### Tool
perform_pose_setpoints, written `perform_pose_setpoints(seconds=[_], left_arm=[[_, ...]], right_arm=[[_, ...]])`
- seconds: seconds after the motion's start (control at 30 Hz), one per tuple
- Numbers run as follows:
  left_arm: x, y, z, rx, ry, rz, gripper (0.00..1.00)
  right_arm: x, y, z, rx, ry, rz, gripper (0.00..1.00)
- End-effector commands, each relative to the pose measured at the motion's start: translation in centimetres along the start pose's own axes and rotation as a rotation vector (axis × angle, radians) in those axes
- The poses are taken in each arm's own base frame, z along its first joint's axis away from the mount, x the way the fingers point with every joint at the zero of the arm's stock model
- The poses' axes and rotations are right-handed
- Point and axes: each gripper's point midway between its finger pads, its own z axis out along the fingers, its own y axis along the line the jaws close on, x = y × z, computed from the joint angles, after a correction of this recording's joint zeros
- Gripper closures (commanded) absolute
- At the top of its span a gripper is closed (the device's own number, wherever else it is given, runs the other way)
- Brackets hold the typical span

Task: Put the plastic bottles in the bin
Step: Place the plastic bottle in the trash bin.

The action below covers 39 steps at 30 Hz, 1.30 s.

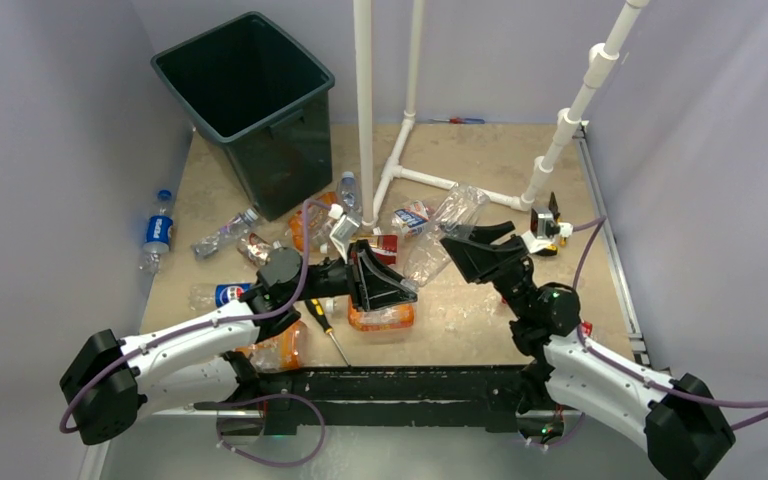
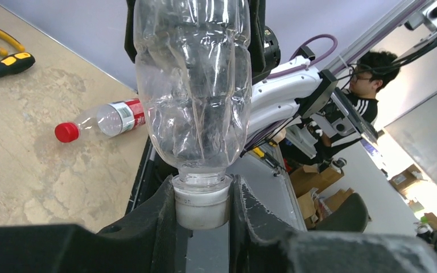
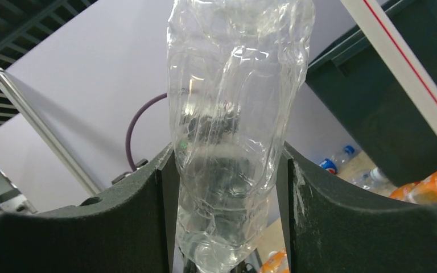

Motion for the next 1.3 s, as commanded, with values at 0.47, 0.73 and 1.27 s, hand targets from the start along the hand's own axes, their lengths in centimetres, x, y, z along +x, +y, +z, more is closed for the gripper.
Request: perform_pose_setpoints(seconds=[0.47,0.73,1.27], left_arm=[[-6.1,-0.3,-6.6,-0.445,0.064,0.466,1.00],[-6.5,7.7,-13.6,-0.955,0.477,0.734,1.00],[-6.3,0.0,-5.5,-0.487,0.682,0.756,1.00]], right_arm=[[-4.4,2.2,-0.6,0.328,0.254,-0.475,0.01],[-9.2,7.4,0.8,0.288,0.243,-0.685,0.01],[-5.9,2.1,4.4,0.342,0.582,-0.847,0.06]])
